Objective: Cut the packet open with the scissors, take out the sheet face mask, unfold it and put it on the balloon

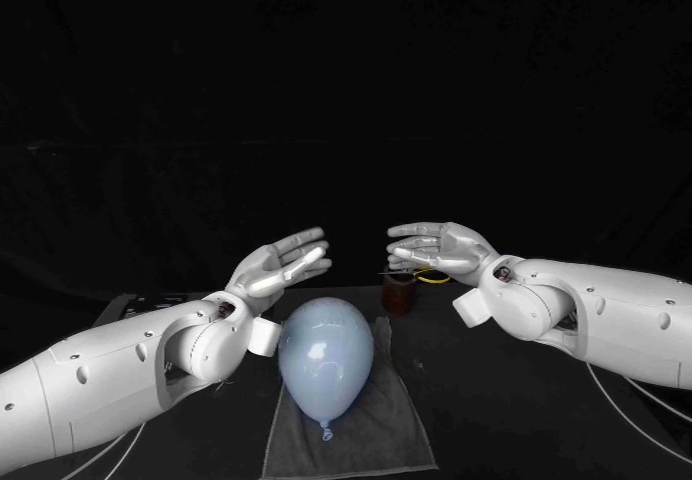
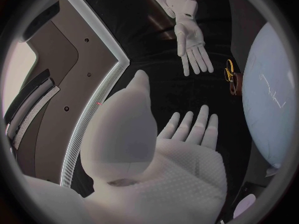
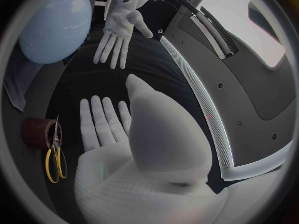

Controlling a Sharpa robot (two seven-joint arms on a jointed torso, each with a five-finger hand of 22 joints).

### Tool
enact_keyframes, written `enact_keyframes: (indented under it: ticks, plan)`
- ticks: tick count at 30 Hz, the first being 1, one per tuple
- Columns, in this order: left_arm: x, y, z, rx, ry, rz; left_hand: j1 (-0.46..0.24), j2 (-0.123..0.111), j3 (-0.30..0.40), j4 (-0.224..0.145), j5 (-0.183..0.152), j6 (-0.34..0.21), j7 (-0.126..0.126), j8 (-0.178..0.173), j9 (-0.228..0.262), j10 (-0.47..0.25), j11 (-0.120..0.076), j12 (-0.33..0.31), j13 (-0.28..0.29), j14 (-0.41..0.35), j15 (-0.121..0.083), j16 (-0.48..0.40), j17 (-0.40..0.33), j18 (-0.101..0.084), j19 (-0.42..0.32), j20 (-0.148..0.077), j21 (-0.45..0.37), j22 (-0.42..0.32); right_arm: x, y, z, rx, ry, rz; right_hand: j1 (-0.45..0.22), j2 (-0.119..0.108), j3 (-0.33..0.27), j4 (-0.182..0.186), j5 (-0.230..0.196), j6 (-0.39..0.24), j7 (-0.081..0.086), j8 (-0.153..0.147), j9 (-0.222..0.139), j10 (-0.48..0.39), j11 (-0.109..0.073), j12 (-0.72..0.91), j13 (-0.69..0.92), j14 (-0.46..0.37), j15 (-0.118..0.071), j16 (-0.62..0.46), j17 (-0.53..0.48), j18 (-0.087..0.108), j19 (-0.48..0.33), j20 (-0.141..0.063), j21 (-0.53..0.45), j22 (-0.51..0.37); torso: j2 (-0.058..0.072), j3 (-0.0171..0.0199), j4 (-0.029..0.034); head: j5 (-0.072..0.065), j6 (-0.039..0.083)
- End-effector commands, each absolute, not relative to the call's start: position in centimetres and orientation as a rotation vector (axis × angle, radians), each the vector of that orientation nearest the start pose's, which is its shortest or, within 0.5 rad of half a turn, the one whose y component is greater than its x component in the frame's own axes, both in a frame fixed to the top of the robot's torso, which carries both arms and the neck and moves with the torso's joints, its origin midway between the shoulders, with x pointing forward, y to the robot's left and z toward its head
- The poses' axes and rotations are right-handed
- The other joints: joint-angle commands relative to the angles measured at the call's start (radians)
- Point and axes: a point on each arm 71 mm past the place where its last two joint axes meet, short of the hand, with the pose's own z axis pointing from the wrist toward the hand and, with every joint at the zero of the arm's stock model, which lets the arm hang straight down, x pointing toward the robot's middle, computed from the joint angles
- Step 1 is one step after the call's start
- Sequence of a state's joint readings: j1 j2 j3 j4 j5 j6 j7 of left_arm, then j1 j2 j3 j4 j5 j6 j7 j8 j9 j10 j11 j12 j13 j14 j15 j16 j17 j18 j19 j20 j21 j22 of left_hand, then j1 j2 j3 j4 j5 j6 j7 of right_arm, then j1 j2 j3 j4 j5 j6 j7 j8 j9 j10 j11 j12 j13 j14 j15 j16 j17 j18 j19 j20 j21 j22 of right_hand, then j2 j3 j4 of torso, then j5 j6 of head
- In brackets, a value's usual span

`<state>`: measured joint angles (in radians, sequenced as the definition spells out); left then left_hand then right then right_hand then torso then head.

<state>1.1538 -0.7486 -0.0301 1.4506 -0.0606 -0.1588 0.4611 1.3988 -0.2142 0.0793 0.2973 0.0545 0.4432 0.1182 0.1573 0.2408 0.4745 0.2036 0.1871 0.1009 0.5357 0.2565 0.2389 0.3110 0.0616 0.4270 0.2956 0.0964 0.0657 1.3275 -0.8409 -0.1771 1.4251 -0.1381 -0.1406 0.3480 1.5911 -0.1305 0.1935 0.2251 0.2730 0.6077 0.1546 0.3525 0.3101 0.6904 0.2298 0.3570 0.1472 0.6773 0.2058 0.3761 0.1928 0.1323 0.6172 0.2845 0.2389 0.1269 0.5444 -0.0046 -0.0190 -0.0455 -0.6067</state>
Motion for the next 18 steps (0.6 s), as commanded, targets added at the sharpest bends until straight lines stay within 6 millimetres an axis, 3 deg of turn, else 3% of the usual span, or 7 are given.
enact_keyframes:
  ticks: [1,3,4,5,8,14,18]
  plan:
    - [49.4,17.6,-19.4,-1.006,1.439,-1.733,0.010,0.056,0.077,-0.008,-0.004,0.200,0.061,0.120,0.087,0.199,0.023,0.107,0.040,0.144,-0.054,0.102,0.054,0.069,0.292,-0.007,0.105,0.048,51.0,-23.1,-16.7,0.729,1.566,1.405,-0.016,-0.020,0.089,-0.002,0.059,0.137,0.066,0.059,0.020,0.157,-0.047,0.028,-0.007,0.159,-0.055,0.054,0.031,0.053,0.143,-0.010,0.054,0.017,-0.002,0.0006,0.0009,0.001,-0.001]
    - [49.6,17.8,-19.5,-1.009,1.427,-1.711,0.025,0.075,0.107,-0.020,-0.004,0.272,0.085,0.184,0.119,0.308,0.001,0.163,0.057,0.241,-0.087,0.166,0.083,0.122,0.397,-0.012,0.153,0.061,51.1,-23.3,-16.7,0.711,1.562,1.384,-0.055,-0.054,0.200,0.004,0.132,0.242,0.033,0.109,0.043,0.309,-0.093,0.018,-0.028,0.291,-0.101,0.083,0.058,0.055,0.263,-0.058,0.100,0.029,-0.002,0.0001,0.0009,-0.001,-0.001]
    - [49.7,17.9,-19.5,-1.011,1.423,-1.703,0.028,0.079,0.115,-0.023,0.005,0.304,0.074,0.211,0.133,0.354,-0.009,0.188,0.066,0.274,-0.098,0.190,0.095,0.107,0.431,-0.019,0.169,0.066,51.1,-23.4,-16.7,0.703,1.563,1.375,-0.069,-0.061,0.216,0.004,0.147,0.250,0.028,0.114,0.048,0.328,-0.099,0.010,-0.033,0.306,-0.107,0.082,0.062,0.053,0.279,-0.067,0.107,0.031,-0.001,-0.0001,0.0011,-0.001,-0.001]
    - [49.7,18.0,-19.5,-1.012,1.419,-1.694,0.024,0.080,0.126,-0.024,-0.004,0.319,0.078,0.237,0.151,0.397,-0.035,0.212,0.076,0.324,-0.123,0.236,0.120,0.124,0.478,-0.036,0.188,0.070,51.2,-23.5,-16.8,0.692,1.569,1.365,-0.091,-0.070,0.236,-0.003,0.159,0.261,0.022,0.125,0.058,0.361,-0.107,0.001,-0.038,0.330,-0.115,0.081,0.071,0.052,0.298,-0.077,0.114,0.033,-0.001,-0.0002,0.0012,-0.001,-0.001]
    - [49.9,18.3,-19.6,-1.016,1.410,-1.675,0.007,0.075,0.137,-0.021,-0.003,0.340,0.068,0.291,0.189,0.463,-0.061,0.274,0.106,0.374,-0.151,0.311,0.167,0.125,0.540,-0.059,0.214,0.075,51.3,-23.9,-16.8,0.651,1.586,1.332,-0.140,-0.081,0.246,-0.024,0.147,0.257,0.019,0.142,0.078,0.418,-0.118,0.007,-0.034,0.372,-0.127,0.095,0.100,0.052,0.327,-0.088,0.126,0.037,-0.002,-0.0002,-0.0002,0.002,-0.002]
    - [50.1,18.9,-19.6,-1.010,1.401,-1.644,-0.041,0.060,0.187,-0.020,-0.004,0.291,0.050,0.463,0.335,0.399,-0.086,0.507,0.266,0.337,-0.179,0.545,0.333,0.120,0.610,-0.100,0.272,0.094,51.9,-25.0,-16.8,0.571,1.630,1.251,-0.209,-0.075,0.236,-0.101,0.102,0.223,0.009,0.124,0.092,0.448,-0.147,0.142,0.078,0.457,-0.177,0.299,0.268,0.051,0.447,-0.141,0.227,0.087,-0.002,0.0003,0.0004,0.004,-0.002]
    - [50.1,19.3,-19.3,-0.997,1.405,-1.645,-0.052,0.052,0.201,-0.016,-0.004,0.244,0.064,0.460,0.343,0.352,-0.075,0.527,0.285,0.308,-0.170,0.564,0.348,0.119,0.597,-0.098,0.276,0.096,52.5,-26.1,-16.4,0.517,1.685,1.192,-0.223,-0.076,0.273,-0.126,0.106,0.237,0.004,0.076,0.075,0.450,-0.156,0.111,0.083,0.519,-0.199,0.327,0.320,0.048,0.504,-0.174,0.298,0.128,-0.002,0.0005,-0.0005,-0.010,-0.005]
